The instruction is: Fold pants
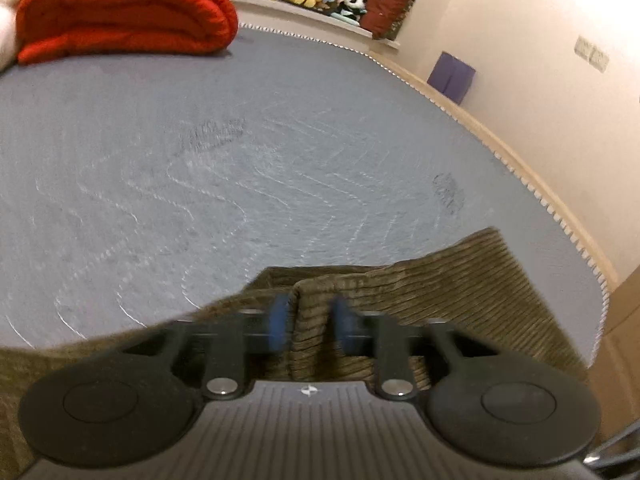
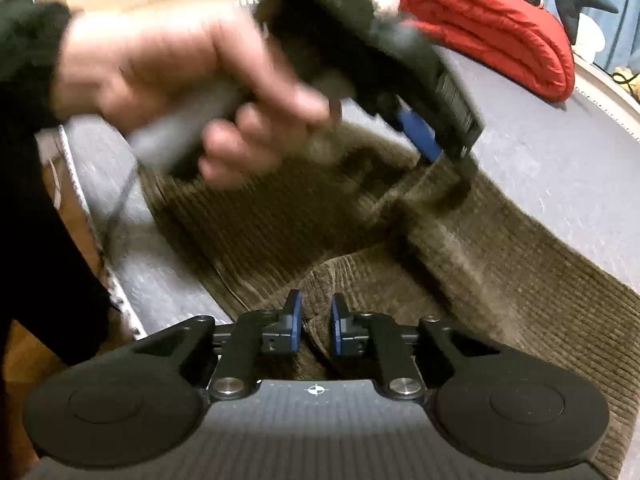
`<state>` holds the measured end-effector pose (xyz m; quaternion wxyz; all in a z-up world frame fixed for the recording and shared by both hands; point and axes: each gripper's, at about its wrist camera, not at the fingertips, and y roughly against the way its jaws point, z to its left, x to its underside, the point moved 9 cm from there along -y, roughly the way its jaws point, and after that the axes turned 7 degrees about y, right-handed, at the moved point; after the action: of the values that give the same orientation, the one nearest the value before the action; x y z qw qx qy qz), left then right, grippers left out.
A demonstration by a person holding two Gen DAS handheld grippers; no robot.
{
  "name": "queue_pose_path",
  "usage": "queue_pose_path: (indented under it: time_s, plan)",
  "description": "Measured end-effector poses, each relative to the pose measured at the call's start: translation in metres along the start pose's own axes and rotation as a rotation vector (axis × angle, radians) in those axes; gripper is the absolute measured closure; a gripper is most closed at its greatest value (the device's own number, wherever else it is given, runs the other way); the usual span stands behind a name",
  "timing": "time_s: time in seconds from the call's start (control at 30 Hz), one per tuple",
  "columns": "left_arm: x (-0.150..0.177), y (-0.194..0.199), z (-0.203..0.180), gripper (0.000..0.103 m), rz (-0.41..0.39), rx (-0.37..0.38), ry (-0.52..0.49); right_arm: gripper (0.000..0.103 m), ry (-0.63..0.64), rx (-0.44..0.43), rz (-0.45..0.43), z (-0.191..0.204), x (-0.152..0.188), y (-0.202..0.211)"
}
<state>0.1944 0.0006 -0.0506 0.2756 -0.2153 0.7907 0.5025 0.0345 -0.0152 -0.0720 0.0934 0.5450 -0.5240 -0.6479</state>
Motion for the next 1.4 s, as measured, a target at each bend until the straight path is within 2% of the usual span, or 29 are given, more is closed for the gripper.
queue_pose_path:
  time_s: [0.1, 0.17, 0.2, 0.27, 0.3, 0.33, 0.37, 0.4, 0.43, 0.47, 0.5, 0.57, 0.6, 0.67, 0.73, 0.87, 0.93, 1.0, 1.1, 1.17, 1.23, 1.3, 1.33, 1.37, 1.4]
  plan:
    - [-0.013, 0.018, 0.001, 0.092, -0.081, -0.001, -0.012, 0.088, 0.021, -0.040, -0.079, 0.004, -0.008, 0.033]
    - [-0.018, 0.028, 0.001, 0.091, -0.109, 0.001, -0.017, 0.089, 0.068, -0.067, -0.103, 0.013, -0.007, 0.046]
    - [-0.016, 0.028, 0.002, 0.091, -0.090, 0.006, -0.005, 0.089, 0.093, -0.084, -0.099, 0.018, -0.003, 0.047]
    - [0.000, 0.015, 0.004, 0.090, 0.019, 0.011, 0.017, 0.089, 0.123, -0.107, -0.040, 0.028, 0.011, 0.035]
    - [0.007, 0.008, 0.008, 0.085, 0.067, -0.020, 0.012, 0.089, 0.138, -0.107, 0.009, 0.032, 0.020, 0.025]
    - [0.009, 0.006, 0.012, 0.081, 0.077, -0.042, 0.017, 0.089, 0.158, -0.115, 0.060, 0.036, 0.030, 0.016]
    - [0.008, 0.007, 0.017, 0.068, 0.069, -0.049, 0.040, 0.088, 0.178, -0.118, 0.084, 0.039, 0.037, 0.011]
    - [0.006, 0.008, 0.020, 0.061, 0.065, -0.055, 0.065, 0.087, 0.187, -0.118, 0.092, 0.040, 0.040, 0.009]
    - [0.003, 0.010, 0.024, 0.059, 0.062, -0.054, 0.097, 0.086, 0.177, -0.114, 0.088, 0.040, 0.039, 0.010]
    - [0.001, 0.011, 0.027, 0.057, 0.064, -0.037, 0.130, 0.079, 0.157, -0.114, 0.079, 0.037, 0.037, 0.013]
    - [0.002, 0.011, 0.030, 0.054, 0.076, -0.016, 0.161, 0.071, 0.133, -0.116, 0.066, 0.035, 0.033, 0.016]
    - [0.006, 0.007, 0.036, 0.048, 0.123, 0.024, 0.219, 0.027, 0.076, -0.086, 0.002, 0.023, 0.022, 0.031]
    - [0.010, 0.003, 0.038, 0.047, 0.147, 0.026, 0.237, 0.022, 0.046, -0.075, -0.026, 0.015, 0.019, 0.038]
    - [0.019, -0.004, 0.038, 0.045, 0.183, 0.029, 0.237, 0.022, -0.034, -0.067, -0.062, -0.003, 0.012, 0.048]
    - [0.023, -0.011, 0.033, 0.040, 0.201, 0.042, 0.215, 0.022, -0.129, -0.022, -0.096, -0.028, 0.008, 0.057]
    - [0.026, -0.020, 0.026, 0.040, 0.186, 0.020, 0.145, 0.020, -0.390, 0.158, -0.115, -0.097, 0.020, 0.070]
    - [0.027, -0.019, 0.021, 0.063, 0.168, 0.018, 0.106, 0.019, -0.560, 0.259, -0.080, -0.136, 0.042, 0.075]
    - [0.021, -0.012, 0.012, 0.080, 0.143, 0.010, 0.050, 0.018, -0.707, 0.339, -0.041, -0.167, 0.066, 0.080]
    - [-0.004, 0.008, 0.000, 0.083, 0.029, 0.030, 0.031, 0.018, -0.852, 0.400, -0.014, -0.198, 0.099, 0.087]
    - [-0.017, 0.019, -0.002, 0.082, -0.040, 0.016, 0.007, 0.018, -0.897, 0.430, -0.009, -0.208, 0.113, 0.091]
    - [-0.016, 0.012, 0.004, 0.080, -0.030, -0.022, 0.007, 0.018, -0.921, 0.440, 0.002, -0.212, 0.122, 0.093]
    - [-0.005, -0.002, 0.016, 0.072, 0.040, -0.072, 0.041, 0.017, -0.934, 0.440, 0.010, -0.214, 0.127, 0.091]
    - [-0.002, -0.004, 0.023, 0.065, 0.050, -0.124, 0.050, 0.017, -0.936, 0.435, 0.017, -0.213, 0.129, 0.090]
    - [-0.003, -0.002, 0.024, 0.052, 0.038, -0.143, 0.049, 0.015, -0.932, 0.426, 0.027, -0.212, 0.130, 0.088]
    - [-0.008, 0.005, 0.022, 0.050, 0.009, -0.152, 0.036, 0.015, -0.927, 0.415, 0.038, -0.210, 0.132, 0.085]
